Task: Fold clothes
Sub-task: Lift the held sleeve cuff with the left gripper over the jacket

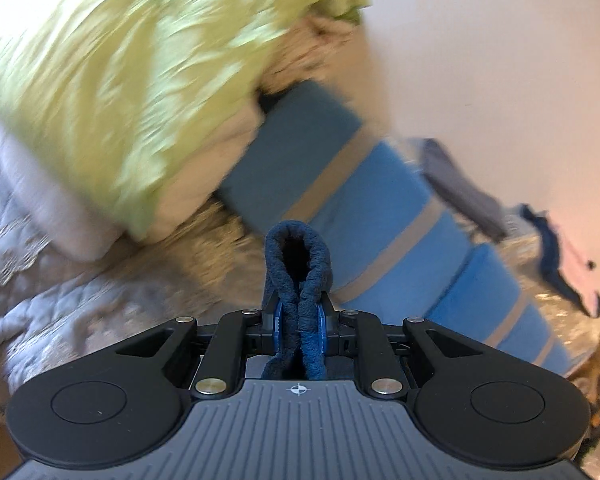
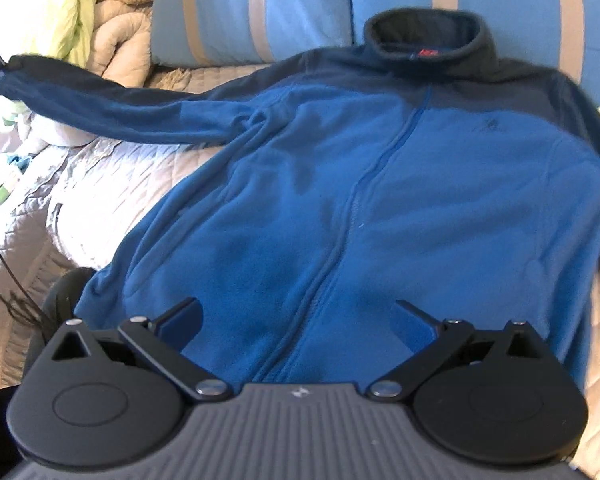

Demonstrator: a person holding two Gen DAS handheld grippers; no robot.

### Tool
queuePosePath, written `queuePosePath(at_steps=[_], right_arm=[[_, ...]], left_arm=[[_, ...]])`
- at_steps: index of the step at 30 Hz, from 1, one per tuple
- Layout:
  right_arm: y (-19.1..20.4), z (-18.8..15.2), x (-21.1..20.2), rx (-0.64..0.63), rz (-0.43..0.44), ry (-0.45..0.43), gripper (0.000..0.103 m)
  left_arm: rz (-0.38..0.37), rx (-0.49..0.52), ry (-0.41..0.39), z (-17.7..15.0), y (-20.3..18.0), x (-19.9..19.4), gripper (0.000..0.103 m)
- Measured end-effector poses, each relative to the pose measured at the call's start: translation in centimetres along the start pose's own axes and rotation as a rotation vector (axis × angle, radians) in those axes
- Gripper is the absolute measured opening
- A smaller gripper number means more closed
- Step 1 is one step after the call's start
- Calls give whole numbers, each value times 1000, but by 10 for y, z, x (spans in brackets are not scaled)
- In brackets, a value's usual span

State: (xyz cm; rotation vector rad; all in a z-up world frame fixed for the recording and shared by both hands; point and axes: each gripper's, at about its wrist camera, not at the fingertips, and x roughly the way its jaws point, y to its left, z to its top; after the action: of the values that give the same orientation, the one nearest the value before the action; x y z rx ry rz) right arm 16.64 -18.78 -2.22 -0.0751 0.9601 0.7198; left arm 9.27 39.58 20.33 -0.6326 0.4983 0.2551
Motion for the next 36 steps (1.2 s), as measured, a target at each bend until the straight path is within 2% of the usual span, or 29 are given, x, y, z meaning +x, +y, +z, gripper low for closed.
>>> queuePosePath(at_steps=[5,9,21,27,36], right_arm=[[-9,3,-16,3,-26,-15,103],[-12,2,-31,14,-31,-38,103],[-23,-9,-73,31,6,-109,103],[-33,-21,-84,61,24,-131,103],[-54,-40,-98,107,17,-149,103]], left_arm=[[-81,123,-21,10,-82,-14,15],[-142,207,-14,2,-153,-18,15],[-303,452,67,-80,-336,-7,15],[-361,548,126,-129,-399,13,16],[-392,615,233,-195,-451,58,16]])
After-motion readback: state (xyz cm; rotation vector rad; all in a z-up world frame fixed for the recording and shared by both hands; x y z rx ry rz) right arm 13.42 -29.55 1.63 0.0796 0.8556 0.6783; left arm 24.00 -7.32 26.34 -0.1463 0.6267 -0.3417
